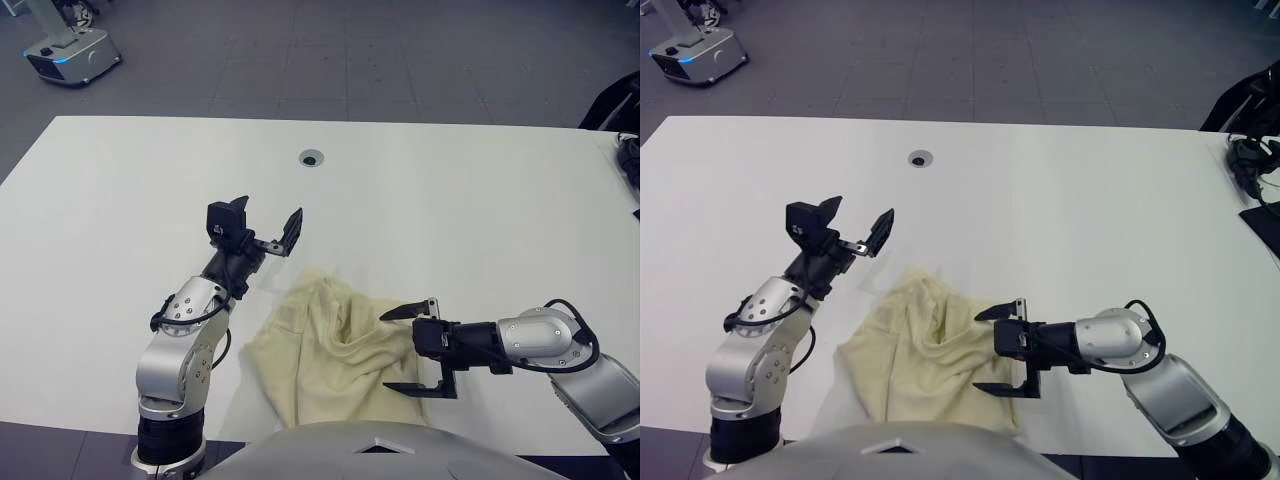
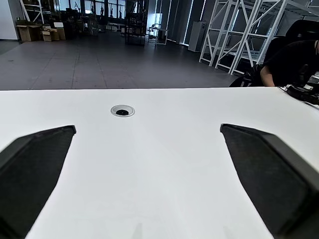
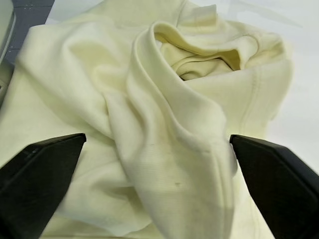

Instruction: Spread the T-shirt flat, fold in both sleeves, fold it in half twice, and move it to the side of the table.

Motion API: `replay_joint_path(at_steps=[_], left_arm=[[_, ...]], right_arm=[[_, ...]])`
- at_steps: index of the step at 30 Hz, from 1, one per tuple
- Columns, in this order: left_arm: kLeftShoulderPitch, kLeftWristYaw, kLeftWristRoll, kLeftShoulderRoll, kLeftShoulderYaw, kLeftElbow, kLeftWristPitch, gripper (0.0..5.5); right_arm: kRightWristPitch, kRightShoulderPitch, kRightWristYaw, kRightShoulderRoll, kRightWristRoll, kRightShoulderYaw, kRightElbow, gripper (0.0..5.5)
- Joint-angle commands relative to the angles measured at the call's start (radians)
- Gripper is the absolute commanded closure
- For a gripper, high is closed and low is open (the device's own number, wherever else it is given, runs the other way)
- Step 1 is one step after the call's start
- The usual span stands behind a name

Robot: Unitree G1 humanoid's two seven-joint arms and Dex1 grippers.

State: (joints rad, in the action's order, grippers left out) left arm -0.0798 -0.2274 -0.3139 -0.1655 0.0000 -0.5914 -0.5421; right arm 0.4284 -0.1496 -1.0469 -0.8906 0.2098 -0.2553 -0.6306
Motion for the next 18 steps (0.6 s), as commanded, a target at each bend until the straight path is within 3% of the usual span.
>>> replay_joint_path(at_steps=[1, 6, 18], left_arm=[[0.003, 0.011, 0.015, 0.001, -0.018, 0.01, 0.012, 0.1], [0.006, 0.017, 0.027, 0.0, -0.031, 0.015, 0.022, 0.1], [0.003, 0.039, 0.041, 0.0, -0.065, -0.004, 0.04, 0.1]], right_arm=[[0.059, 0.024, -0.01, 0.026, 0.102, 0.036, 0.006, 0.12], [0.14, 0.045, -0.028, 0.023, 0.211, 0.073, 0.017, 0.12], [0.227, 0.054, -0.018, 0.012, 0.281, 0.06, 0.017, 2.28]])
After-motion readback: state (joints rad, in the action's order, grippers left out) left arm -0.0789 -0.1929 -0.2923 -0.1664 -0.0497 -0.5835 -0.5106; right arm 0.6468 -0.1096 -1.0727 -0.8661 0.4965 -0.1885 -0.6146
